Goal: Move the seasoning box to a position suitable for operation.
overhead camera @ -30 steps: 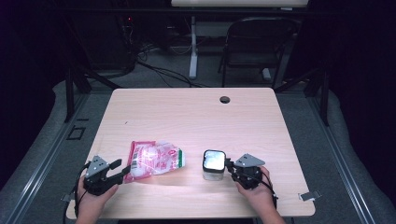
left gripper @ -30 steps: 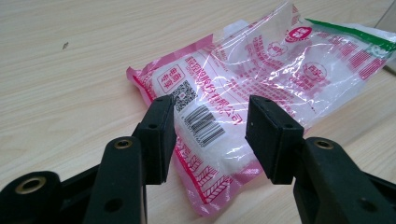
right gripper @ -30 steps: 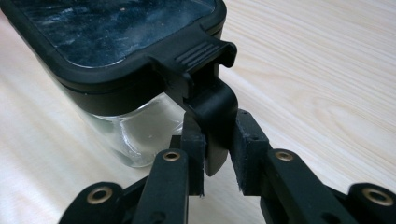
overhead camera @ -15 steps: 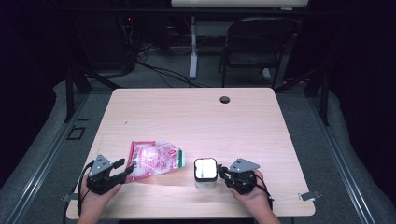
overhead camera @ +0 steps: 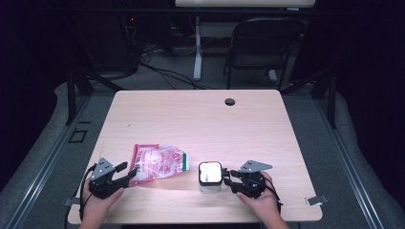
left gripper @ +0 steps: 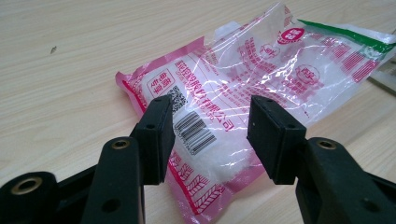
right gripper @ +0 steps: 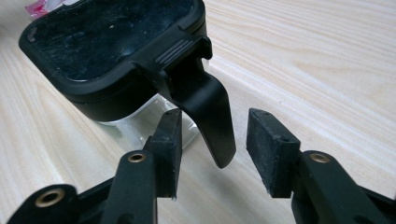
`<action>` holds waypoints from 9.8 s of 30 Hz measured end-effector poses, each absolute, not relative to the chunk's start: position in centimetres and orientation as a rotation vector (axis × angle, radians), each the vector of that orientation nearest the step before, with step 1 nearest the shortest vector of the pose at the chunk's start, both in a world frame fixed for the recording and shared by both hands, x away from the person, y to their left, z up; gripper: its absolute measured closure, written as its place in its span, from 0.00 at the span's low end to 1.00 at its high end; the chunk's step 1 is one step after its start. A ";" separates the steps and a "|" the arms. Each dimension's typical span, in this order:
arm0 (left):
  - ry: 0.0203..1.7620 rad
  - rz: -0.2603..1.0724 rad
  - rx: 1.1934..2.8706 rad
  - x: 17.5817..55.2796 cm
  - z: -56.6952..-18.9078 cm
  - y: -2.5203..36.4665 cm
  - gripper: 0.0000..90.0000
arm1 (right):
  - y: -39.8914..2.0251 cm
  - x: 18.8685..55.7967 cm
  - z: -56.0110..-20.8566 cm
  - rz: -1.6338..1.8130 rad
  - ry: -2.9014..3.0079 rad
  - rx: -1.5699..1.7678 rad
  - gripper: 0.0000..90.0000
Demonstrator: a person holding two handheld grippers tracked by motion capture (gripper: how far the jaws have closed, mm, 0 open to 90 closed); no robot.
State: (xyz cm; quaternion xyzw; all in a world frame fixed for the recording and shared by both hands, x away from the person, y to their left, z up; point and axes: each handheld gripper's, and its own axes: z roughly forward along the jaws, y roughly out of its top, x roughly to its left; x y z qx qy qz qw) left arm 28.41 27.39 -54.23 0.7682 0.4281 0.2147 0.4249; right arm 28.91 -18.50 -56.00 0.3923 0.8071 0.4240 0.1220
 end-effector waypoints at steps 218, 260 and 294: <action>0.717 0.131 2.077 29.9 -51.1 8.7 0.90 | -13.8 25.0 -50.2 1.187 2.245 1.245 0.51; 0.698 0.144 2.089 29.8 -51.5 8.6 0.89 | -16.5 24.2 -48.5 1.195 2.207 1.278 0.69; 0.706 0.149 2.082 29.7 -51.6 8.6 0.88 | -16.6 24.3 -49.0 1.182 2.167 1.411 0.76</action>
